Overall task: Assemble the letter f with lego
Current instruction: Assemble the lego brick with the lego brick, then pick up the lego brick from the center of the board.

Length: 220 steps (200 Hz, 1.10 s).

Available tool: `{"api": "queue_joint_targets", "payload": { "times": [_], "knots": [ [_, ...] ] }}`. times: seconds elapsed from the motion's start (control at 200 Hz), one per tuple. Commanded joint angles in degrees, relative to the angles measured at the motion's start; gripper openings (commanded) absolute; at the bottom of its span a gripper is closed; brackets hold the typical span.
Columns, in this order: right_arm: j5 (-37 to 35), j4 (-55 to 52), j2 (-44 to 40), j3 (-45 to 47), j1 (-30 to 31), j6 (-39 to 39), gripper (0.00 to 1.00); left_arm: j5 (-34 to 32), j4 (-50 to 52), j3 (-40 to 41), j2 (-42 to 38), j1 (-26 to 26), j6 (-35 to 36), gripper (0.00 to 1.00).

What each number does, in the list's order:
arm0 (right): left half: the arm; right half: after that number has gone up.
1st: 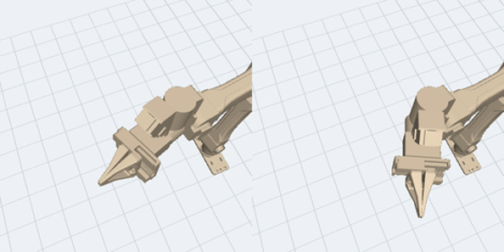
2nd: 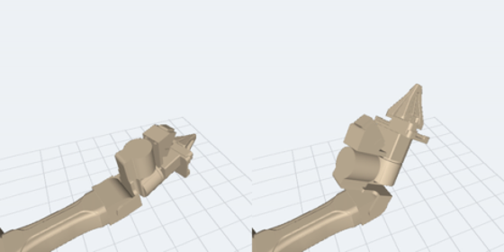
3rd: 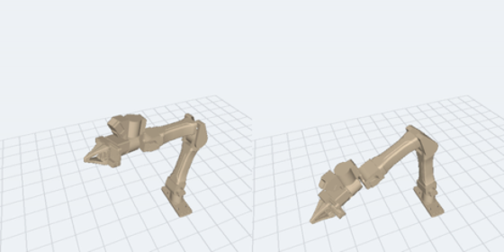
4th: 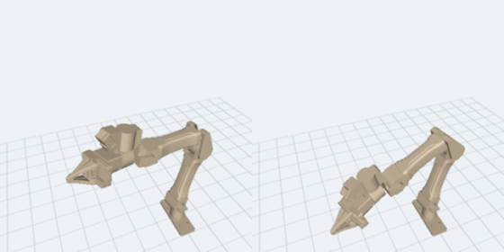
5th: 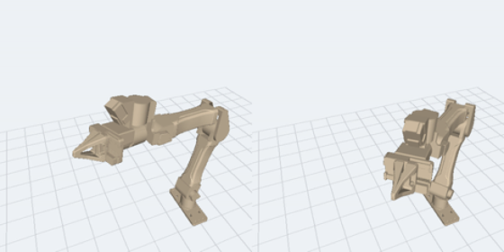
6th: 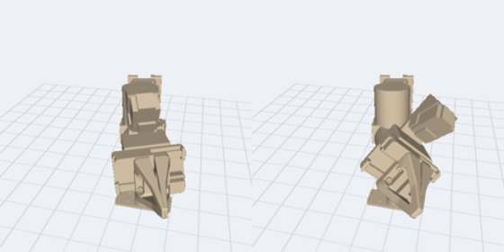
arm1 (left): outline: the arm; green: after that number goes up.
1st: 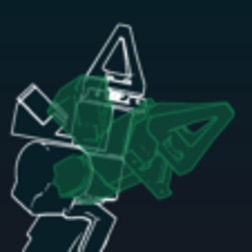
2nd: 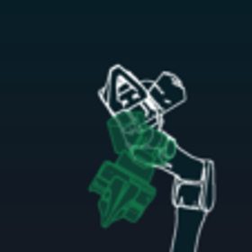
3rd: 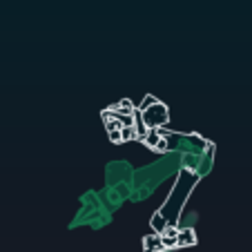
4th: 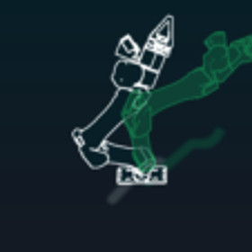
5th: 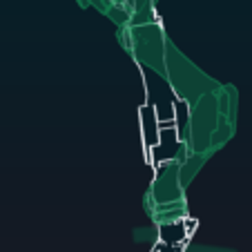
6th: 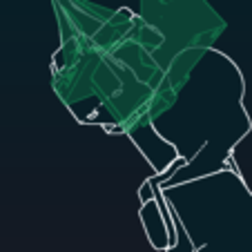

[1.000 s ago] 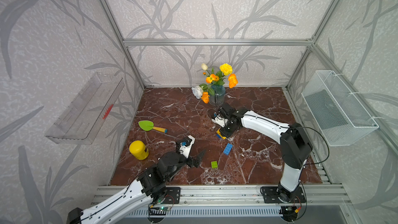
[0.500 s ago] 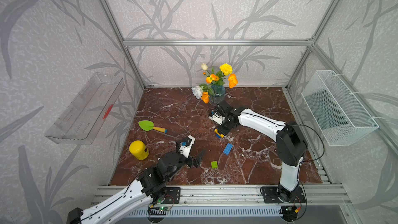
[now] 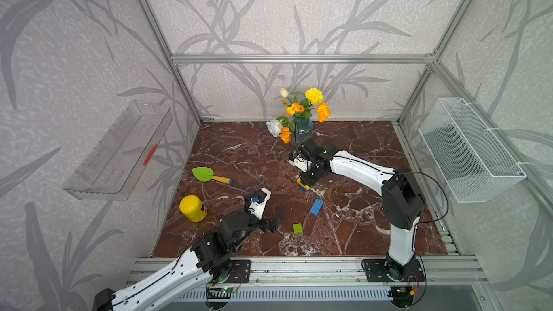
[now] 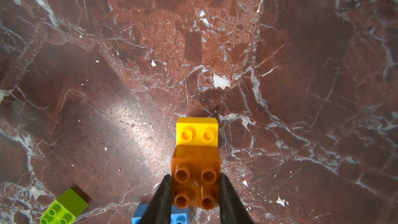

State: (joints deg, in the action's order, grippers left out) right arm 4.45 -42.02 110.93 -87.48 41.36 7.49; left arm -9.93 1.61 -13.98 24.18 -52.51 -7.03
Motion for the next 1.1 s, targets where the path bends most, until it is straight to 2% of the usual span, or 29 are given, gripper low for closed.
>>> {"api": "queue_joint_targets", "payload": {
  "times": [0.0, 0.17, 0.485, 0.56, 0.65, 0.71, 0.92, 1.095],
  "knots": [
    [-2.4, 0.9, 0.2, 1.9, 0.3, -1.4, 0.35, 0.4, -1.0, 0.6, -0.2, -0.1, 0.7, 0.99],
    [-3.8, 3.2, -4.3, 4.2, 0.4, -2.6, 0.44, 2.3, -1.0, 0.5, -0.3, -0.1, 1.0, 0.99],
    [-6.3, 3.2, -12.1, 8.8, 1.9, -6.0, 0.49, 5.0, 0.5, 0.0, -1.6, -0.1, 1.6, 0.99],
    [-7.4, 3.1, -15.0, 10.9, 3.8, -8.1, 0.51, 7.3, 0.6, 0.0, -2.1, -0.1, 2.1, 0.99],
    [-10.0, 2.8, -17.4, 13.2, 7.2, -11.8, 0.53, 13.8, 0.5, 0.0, -2.7, -0.2, 3.8, 0.99],
    [-11.7, 2.7, -18.9, 15.2, 9.9, -15.0, 0.55, 15.9, 0.5, 0.0, -3.0, -0.1, 4.0, 0.99],
    [-14.2, 5.2, -22.3, 22.7, 19.0, -28.2, 0.59, 17.7, 1.2, 0.4, -5.7, -0.1, 4.1, 0.99],
    [-12.7, 8.8, -21.9, 27.4, 23.4, -34.6, 0.59, 17.4, 2.3, 1.0, -9.1, 0.0, 4.0, 0.99]
  ]
}}
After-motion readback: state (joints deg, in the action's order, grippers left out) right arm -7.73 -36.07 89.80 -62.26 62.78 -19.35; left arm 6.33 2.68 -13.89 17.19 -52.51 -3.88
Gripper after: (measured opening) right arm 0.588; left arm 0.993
